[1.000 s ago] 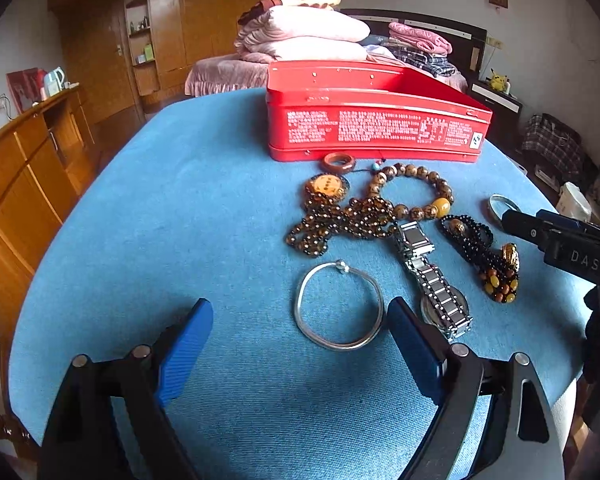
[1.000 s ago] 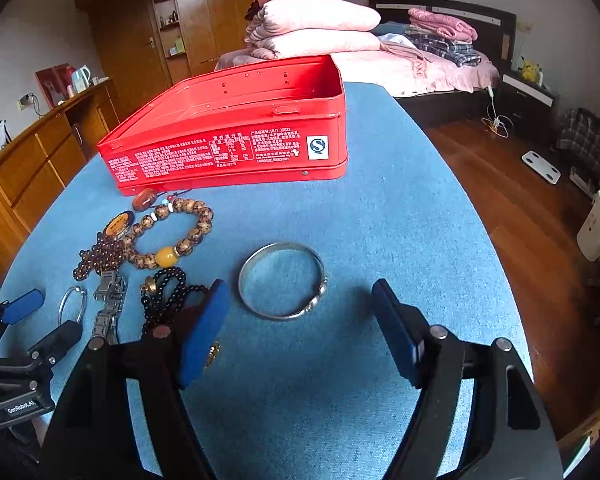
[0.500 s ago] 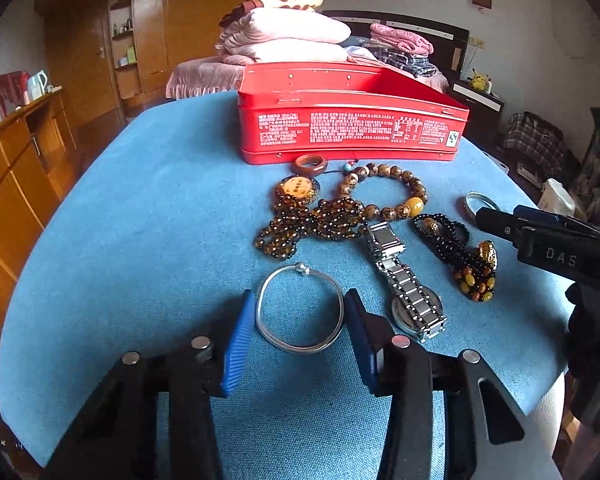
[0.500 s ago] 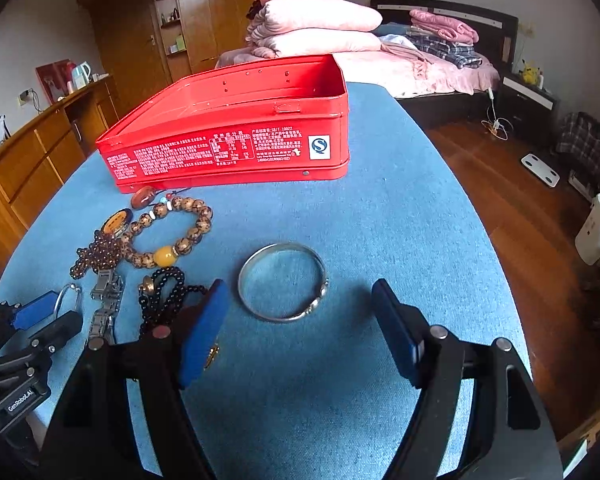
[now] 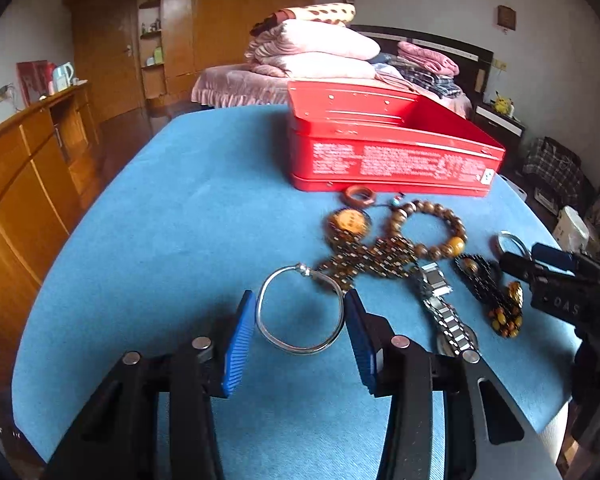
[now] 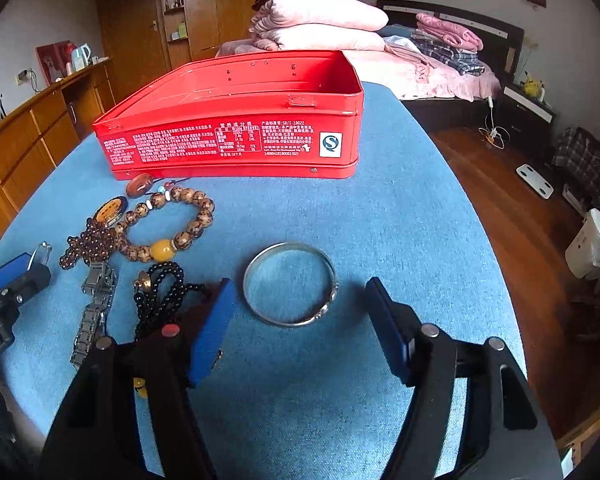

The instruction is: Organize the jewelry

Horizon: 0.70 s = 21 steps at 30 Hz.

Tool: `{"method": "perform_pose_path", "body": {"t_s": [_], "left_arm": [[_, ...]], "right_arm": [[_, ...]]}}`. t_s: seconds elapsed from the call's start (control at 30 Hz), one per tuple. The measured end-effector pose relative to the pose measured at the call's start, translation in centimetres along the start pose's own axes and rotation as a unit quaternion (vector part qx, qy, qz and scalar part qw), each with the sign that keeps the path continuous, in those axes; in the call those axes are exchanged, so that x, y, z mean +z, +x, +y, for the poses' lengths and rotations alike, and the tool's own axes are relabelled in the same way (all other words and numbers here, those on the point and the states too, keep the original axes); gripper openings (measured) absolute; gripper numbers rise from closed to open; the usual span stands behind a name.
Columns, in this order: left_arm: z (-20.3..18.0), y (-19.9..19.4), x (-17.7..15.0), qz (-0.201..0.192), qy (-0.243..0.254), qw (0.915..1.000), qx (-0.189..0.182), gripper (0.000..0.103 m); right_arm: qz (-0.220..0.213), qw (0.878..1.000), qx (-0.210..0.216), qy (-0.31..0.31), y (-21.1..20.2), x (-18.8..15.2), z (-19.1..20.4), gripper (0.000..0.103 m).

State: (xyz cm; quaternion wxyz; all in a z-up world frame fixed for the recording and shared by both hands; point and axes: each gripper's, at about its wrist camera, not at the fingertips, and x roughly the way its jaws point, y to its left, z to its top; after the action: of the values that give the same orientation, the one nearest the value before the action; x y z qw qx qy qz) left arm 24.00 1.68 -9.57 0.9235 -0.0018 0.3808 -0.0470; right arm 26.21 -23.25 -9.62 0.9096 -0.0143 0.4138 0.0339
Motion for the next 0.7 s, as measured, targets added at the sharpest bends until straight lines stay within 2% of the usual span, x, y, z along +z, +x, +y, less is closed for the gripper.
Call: {"method": "perform_pose_path", "body": {"t_s": [0.1, 0.27, 0.5, 0.7], "left_arm": [[0.8, 0.5, 0.7, -0.002, -0.010, 0.9999, 0.009, 0.045], [1.4, 1.4, 1.5, 0.000, -0.015, 0.9998, 0.013, 0.045], [1.8, 2.1, 1.4, 0.009, -0.021, 0.9997, 0.012, 0.045], [2.5, 1.7, 1.7, 0.000, -0.025, 0.9996, 0.013, 0.045]], "right_arm": [[0.001, 1.000, -0.005, -0.005, 0.2, 0.2, 0.3, 0.061], [0.001, 1.000, -0.001, -0.004, 0.3, 0.3, 0.3, 0.048], [-0.002, 1.000, 0.004, 0.004, 0.1, 0.3, 0.2, 0.047], [-0.009, 1.000, 0.009, 0.012, -0.7, 0.6, -0.4, 0.047]]}}
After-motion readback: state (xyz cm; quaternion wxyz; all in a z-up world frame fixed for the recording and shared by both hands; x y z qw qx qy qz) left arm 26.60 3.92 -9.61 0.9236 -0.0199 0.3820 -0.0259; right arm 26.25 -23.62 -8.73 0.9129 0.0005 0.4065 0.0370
